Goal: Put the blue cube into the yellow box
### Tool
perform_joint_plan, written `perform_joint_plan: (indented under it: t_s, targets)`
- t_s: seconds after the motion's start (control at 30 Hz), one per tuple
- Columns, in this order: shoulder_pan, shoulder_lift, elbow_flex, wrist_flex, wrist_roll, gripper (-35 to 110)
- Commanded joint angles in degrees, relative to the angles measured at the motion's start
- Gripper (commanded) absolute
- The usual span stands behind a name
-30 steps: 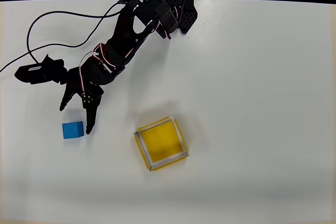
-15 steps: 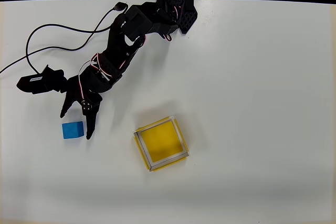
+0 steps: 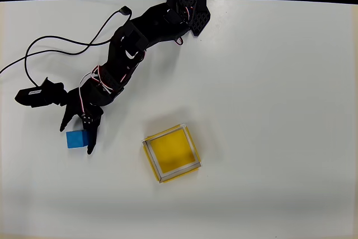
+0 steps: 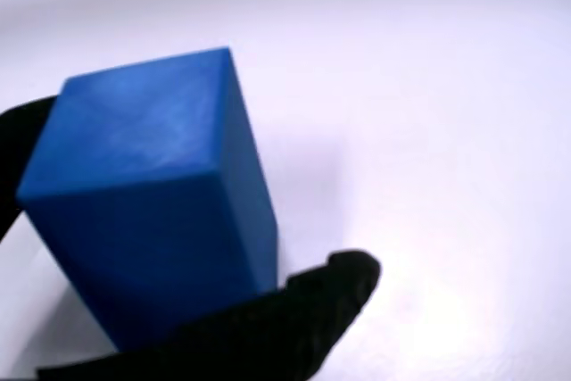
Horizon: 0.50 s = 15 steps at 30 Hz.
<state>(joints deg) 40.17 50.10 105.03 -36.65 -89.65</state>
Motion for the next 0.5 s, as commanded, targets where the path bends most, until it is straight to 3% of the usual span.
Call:
perform_joint_plan:
  t_s: [0.0,0.47]
  targets:
    - [1.05,1.85,-7.47,-2.72,-0.18,52]
    - [0.35,-1.85,-11.69,-4.66,3.25,36]
